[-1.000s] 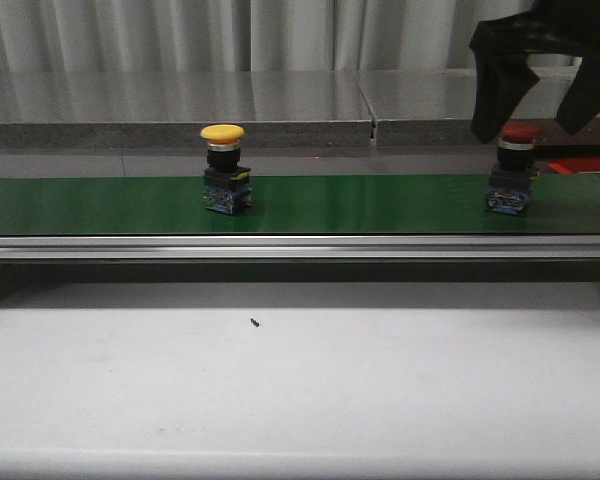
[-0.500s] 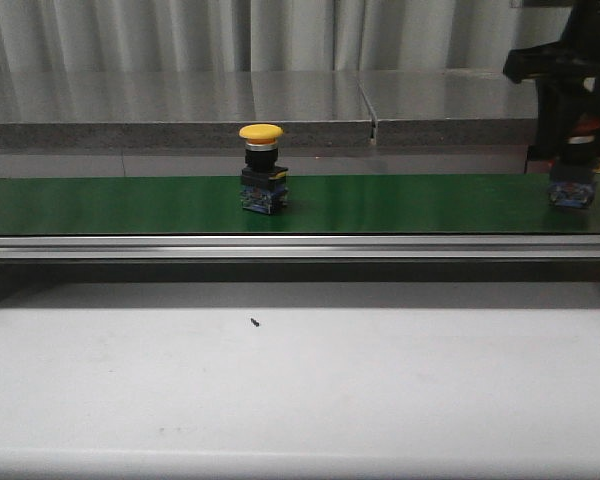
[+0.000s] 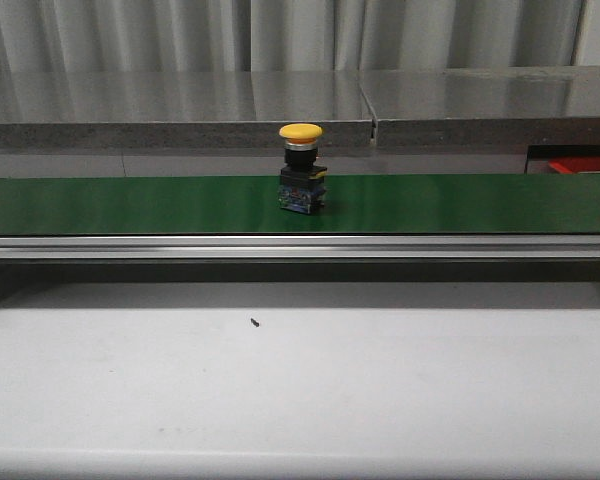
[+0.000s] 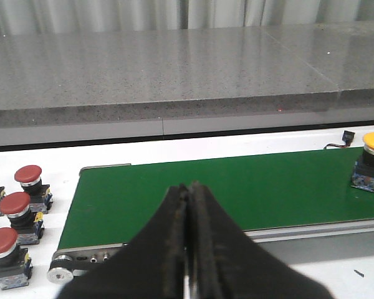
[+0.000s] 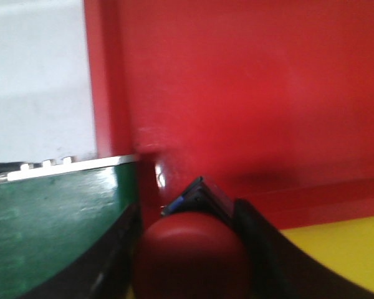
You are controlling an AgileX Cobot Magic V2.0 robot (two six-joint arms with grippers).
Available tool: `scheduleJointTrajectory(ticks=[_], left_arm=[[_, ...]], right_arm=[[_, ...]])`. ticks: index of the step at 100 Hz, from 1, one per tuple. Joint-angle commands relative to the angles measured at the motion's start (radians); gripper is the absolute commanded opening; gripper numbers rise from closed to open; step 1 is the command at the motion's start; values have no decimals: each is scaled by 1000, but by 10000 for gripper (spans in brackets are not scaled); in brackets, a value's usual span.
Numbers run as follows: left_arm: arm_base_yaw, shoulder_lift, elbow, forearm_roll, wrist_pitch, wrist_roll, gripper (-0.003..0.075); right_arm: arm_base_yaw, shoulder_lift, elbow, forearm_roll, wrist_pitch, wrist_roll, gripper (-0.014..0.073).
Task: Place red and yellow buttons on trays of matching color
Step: 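Lift the red-capped button and drop it into the red tray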
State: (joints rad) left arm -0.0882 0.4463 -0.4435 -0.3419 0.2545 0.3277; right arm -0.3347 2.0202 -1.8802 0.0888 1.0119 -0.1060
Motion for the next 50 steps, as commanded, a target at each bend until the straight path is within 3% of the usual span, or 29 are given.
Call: scheduleJointTrajectory(ticks=[1, 50], left_arm=[[-8, 2, -27, -16, -81, -3, -19], [-8, 2, -27, -16, -81, -3, -19]], right_arm=[[-25, 5, -78, 8, -17, 1, 151], [-31, 170, -158, 77, -82, 0, 153]])
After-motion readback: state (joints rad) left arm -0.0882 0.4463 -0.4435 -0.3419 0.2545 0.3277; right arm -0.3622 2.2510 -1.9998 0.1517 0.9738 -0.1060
